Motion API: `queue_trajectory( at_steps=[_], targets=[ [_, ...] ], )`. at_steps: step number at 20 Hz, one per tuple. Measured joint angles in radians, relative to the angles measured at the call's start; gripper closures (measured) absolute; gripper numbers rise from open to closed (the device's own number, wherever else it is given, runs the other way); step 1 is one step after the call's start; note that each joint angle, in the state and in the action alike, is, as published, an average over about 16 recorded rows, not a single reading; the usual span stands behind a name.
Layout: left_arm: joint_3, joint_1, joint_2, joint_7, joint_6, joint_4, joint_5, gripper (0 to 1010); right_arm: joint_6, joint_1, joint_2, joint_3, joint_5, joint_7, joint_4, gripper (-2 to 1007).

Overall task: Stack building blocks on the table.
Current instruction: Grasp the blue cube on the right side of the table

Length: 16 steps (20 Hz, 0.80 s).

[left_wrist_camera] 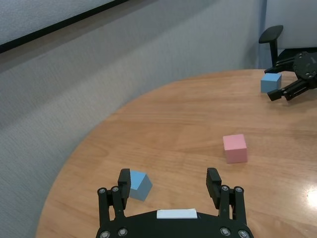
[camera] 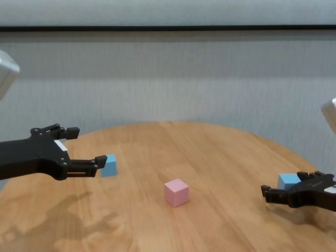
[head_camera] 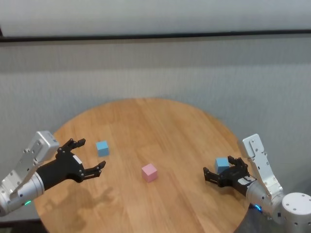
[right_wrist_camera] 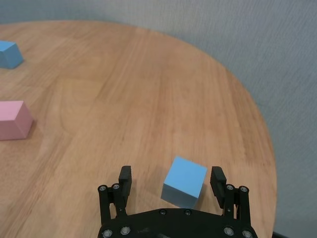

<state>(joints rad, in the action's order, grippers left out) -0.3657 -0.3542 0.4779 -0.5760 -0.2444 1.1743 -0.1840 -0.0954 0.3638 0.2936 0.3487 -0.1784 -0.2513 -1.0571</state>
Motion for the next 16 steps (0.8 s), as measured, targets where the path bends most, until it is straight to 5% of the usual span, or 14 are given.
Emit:
queue_trajectory(
  at_steps=[8,16],
  targets=[
    [0.000,0.000,0.000,0.000,0.000,0.000,0.000,7,0.001,-0.003,-0.009,-0.012,0.016,-0.004,0.003,29],
    [0.000,0.000,0.000,0.000,0.000,0.000,0.000,7,0.002,-0.008,-0.016,-0.025,0.031,-0.011,0.000,168]
  ],
)
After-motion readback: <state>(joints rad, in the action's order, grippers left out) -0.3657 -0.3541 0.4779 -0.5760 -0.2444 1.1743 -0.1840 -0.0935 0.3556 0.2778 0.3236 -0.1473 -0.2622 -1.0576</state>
